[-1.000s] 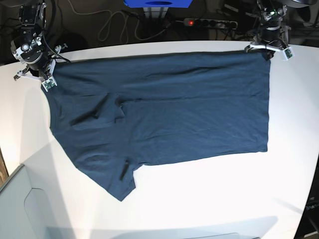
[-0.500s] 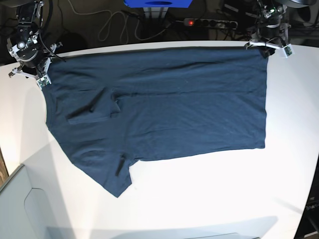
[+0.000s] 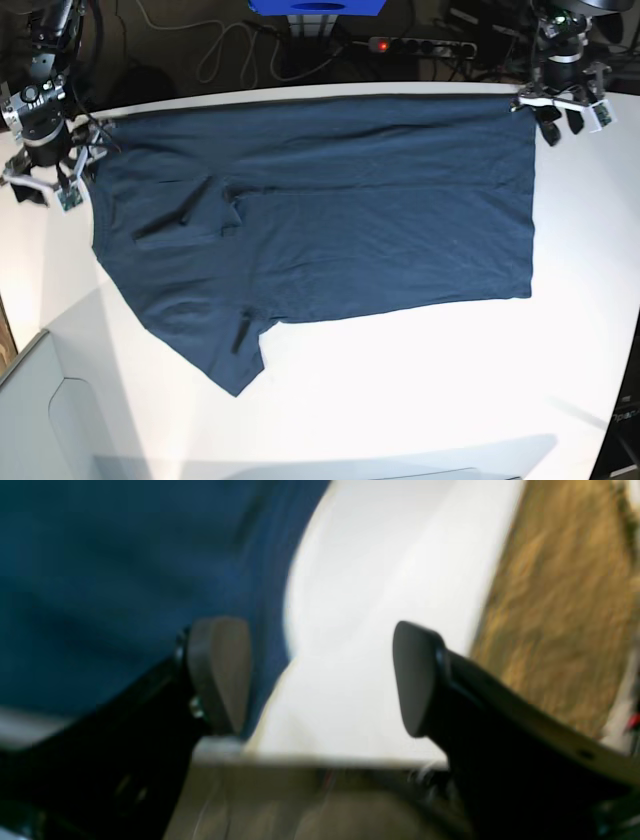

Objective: Fold the T-shirt properly
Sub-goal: 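Reach both grippers down to the shirt's hem corners and grasp them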

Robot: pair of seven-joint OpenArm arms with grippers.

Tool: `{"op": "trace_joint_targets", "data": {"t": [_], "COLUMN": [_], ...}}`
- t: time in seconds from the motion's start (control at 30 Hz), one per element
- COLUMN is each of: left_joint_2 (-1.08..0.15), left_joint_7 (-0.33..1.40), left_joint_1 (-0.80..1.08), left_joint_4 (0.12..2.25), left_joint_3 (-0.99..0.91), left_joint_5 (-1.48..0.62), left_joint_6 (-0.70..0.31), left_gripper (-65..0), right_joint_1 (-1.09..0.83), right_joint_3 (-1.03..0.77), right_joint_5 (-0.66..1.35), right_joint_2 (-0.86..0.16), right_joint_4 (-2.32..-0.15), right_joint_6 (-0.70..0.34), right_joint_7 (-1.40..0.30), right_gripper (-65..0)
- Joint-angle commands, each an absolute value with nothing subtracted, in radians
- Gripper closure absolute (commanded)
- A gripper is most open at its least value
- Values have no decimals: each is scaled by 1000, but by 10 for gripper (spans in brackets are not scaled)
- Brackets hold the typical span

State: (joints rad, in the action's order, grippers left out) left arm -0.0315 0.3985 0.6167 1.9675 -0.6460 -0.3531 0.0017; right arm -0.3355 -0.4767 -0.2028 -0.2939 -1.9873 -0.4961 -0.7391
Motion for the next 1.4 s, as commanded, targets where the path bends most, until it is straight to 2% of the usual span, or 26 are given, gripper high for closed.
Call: {"op": "trace_joint_targets", "data": {"t": [0.0,0.2,0.37,0.43,0.53,0.73,0.83,0.97,1.23,1.37], "left_joint_2": [-42,-70,-147,-180,-220,-297,-320,-328,-343,-341], "left_joint_7": [375,377,377,377,377,367,363,343,153,107], "left_joint_1": [593,397,208,134,38,-148,-248,-348,-447,-453], "left_joint_4": [1989,1957,1833,1761,1643,1356,1202,1064,785,734], "left_joint_3": [-656,-664,-619,-596,-558,-463,-429,-378,-203,-186], "left_joint_5": [-355,-343,-343,-343,-343,-343,-343,-343,-344,-344], "left_joint_6": [1,1,1,1,1,1,1,1,7,8], "left_gripper": [-277,-279,-369,-381,-381,-382,-382,-382,-382,-382], "right_joint_1": [-298,-28,266,381,507,668,713,719,674,670], "right_joint_3": [-463,-286,-260,-255,-254,-254,-254,-252,-252,-252], "right_joint_5": [-197,-196,-200,-200,-200,-202,-202,-202,-202,-202], "right_joint_2": [-309,-295,-219,-202,-194,-199,-216,-220,-231,-234], "right_joint_4": [-2003,-1897,-1561,-1385,-1135,-723,-575,-522,-527,-527], "right_joint_6": [-504,-504,-504,-504,-499,-492,-397,-360,-360,-360], "right_joint_7": [-725,-725,-705,-674,-572,-259,-136,-81,-81,-81], "right_gripper": [-425,-429,-432,-432,-432,-432,-432,-432,-432,-432]}}
